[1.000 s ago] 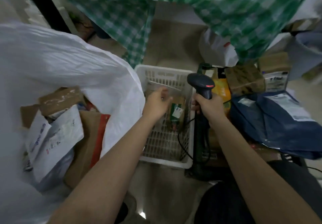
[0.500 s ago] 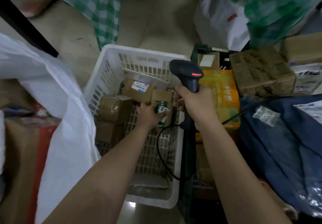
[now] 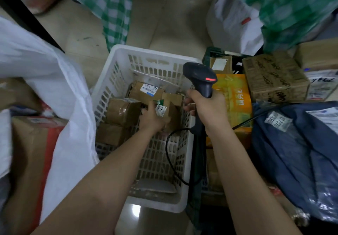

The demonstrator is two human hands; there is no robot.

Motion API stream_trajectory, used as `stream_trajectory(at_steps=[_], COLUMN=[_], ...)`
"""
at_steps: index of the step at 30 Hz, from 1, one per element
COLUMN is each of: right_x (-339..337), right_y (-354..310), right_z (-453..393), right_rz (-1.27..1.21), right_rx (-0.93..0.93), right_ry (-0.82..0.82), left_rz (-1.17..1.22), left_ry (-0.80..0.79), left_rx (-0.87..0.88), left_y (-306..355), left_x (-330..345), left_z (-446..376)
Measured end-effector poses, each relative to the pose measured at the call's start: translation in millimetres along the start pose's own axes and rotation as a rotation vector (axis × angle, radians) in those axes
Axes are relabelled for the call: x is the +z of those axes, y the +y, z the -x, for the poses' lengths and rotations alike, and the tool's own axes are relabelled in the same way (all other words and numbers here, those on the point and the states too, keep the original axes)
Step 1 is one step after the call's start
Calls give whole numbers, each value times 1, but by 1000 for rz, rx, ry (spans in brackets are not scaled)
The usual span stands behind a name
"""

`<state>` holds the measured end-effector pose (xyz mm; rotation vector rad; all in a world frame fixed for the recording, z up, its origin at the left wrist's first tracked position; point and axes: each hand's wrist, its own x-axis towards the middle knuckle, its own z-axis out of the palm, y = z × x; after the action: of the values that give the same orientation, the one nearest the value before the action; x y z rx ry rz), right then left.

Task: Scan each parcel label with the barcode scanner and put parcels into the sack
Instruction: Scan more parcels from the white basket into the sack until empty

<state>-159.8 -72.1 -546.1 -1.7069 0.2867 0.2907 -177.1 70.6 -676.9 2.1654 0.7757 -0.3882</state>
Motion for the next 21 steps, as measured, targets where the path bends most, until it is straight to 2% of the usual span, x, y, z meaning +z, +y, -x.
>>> stream_trajectory(at_steps=[2,6,9,14,17,21], right_x=[-1,-7,-14,-27,-30,-21], right_y=[-2,-9,-18,-55,-69,-80], right_z=[6,33,62,122,159,199], right_rz=[-42,-110,-157,-237,-245,-255], right_rx=[11,13,-16,-134,-161,-104], right_ry=[14,54,109,117,75,6], left_rz=[114,271,318,189,78,-325], left_ry=[44,185,180,152,289,585], left_rx=[42,252,455,738,862,1109], left_y=[6,21,33,35,27,4], left_x=[-19,-65,-97,-134,-152,-176], left_z=[11,59,110,201,247,284])
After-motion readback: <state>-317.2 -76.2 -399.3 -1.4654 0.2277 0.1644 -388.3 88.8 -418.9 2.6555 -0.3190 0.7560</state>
